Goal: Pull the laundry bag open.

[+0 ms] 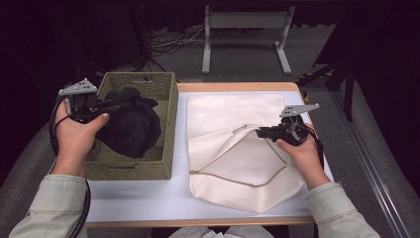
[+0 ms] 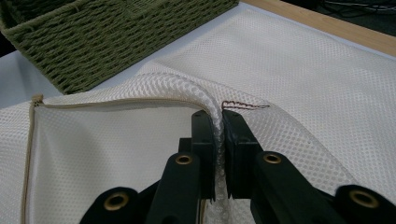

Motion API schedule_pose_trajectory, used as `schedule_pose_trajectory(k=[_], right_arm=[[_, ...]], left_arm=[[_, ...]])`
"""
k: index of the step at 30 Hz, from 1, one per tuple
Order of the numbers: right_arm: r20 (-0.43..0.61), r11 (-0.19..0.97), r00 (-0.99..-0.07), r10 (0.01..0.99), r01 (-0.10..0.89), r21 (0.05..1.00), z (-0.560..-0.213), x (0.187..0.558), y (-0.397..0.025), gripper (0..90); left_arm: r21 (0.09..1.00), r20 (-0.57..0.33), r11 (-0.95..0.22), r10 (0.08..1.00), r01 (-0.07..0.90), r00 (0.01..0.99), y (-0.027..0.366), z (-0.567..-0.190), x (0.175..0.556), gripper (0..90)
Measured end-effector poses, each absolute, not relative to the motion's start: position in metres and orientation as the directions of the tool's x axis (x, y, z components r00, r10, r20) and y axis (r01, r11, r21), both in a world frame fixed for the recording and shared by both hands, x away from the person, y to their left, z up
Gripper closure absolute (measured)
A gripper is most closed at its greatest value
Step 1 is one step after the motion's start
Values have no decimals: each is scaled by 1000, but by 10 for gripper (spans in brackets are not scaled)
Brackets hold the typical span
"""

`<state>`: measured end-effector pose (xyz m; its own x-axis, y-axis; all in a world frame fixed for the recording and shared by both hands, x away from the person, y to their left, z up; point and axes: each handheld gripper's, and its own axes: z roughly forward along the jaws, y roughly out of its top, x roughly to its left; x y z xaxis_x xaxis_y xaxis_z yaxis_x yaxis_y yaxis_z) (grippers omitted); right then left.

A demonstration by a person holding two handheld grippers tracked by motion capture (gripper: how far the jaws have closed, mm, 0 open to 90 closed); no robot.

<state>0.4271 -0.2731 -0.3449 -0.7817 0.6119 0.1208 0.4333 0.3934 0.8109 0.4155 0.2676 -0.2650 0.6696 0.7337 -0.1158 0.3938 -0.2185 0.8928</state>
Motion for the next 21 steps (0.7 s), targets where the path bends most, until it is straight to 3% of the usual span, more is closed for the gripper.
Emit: schedule_pose_trajectory(k=[8,21], right_arm=[[119,394,-781,613,432,811,-345,428,-273,837],[106,398,-777,620,429,811,-344,430,-271,848]], left_arm=[[905,-133,-195,715,379,686,263,-254,405,733],[935,-93,-229,581,272,809,215,-229,378,732]])
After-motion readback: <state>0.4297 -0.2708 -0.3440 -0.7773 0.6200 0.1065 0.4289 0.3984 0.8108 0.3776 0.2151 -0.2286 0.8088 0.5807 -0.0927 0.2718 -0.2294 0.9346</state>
